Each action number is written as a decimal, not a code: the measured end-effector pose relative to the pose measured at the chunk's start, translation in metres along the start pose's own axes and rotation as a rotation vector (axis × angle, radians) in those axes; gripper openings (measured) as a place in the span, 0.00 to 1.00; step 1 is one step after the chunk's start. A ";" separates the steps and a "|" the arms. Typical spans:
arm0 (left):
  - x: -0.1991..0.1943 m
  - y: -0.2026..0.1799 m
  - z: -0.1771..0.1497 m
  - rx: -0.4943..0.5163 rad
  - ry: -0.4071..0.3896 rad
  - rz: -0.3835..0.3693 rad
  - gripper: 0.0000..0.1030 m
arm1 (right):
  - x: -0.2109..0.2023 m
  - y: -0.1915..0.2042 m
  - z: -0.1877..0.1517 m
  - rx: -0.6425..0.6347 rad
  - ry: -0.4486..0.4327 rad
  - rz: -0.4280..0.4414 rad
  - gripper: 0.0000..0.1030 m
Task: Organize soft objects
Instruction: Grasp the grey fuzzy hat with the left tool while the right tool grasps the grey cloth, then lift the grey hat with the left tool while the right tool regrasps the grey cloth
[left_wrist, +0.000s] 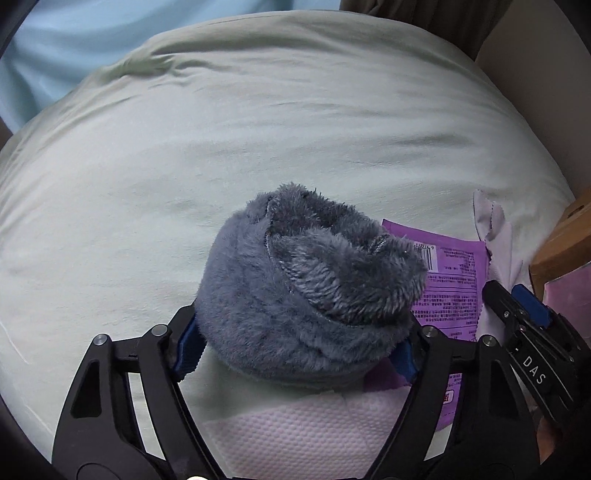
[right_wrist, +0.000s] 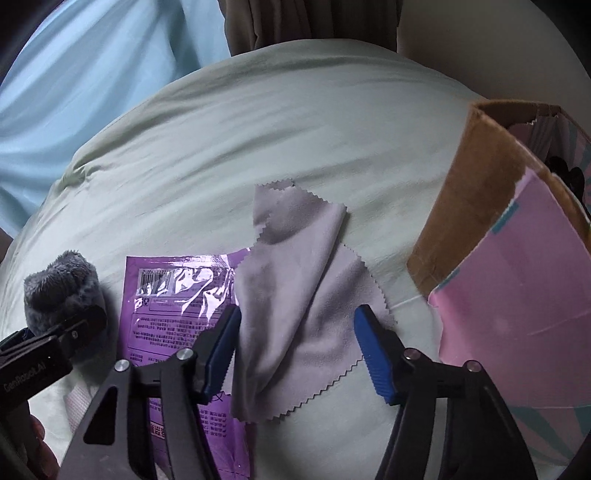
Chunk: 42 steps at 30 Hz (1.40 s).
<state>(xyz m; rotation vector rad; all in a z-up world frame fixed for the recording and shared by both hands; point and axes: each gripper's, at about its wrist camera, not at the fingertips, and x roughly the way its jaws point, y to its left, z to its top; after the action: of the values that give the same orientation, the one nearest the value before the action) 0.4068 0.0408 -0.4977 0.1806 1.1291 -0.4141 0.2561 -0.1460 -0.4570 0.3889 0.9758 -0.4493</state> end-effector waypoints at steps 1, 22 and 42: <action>0.001 0.001 0.001 -0.004 -0.002 -0.001 0.72 | 0.000 0.000 0.001 -0.009 -0.002 -0.008 0.39; -0.066 -0.008 0.011 -0.015 -0.092 0.018 0.51 | -0.044 -0.008 0.016 -0.090 -0.028 0.058 0.08; -0.235 -0.030 -0.032 -0.112 -0.191 0.092 0.51 | -0.169 -0.015 0.035 -0.135 -0.018 0.275 0.08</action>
<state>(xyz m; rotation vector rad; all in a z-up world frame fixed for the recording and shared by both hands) 0.2830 0.0782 -0.2963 0.0916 0.9496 -0.2791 0.1905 -0.1447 -0.2962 0.3890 0.9134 -0.1370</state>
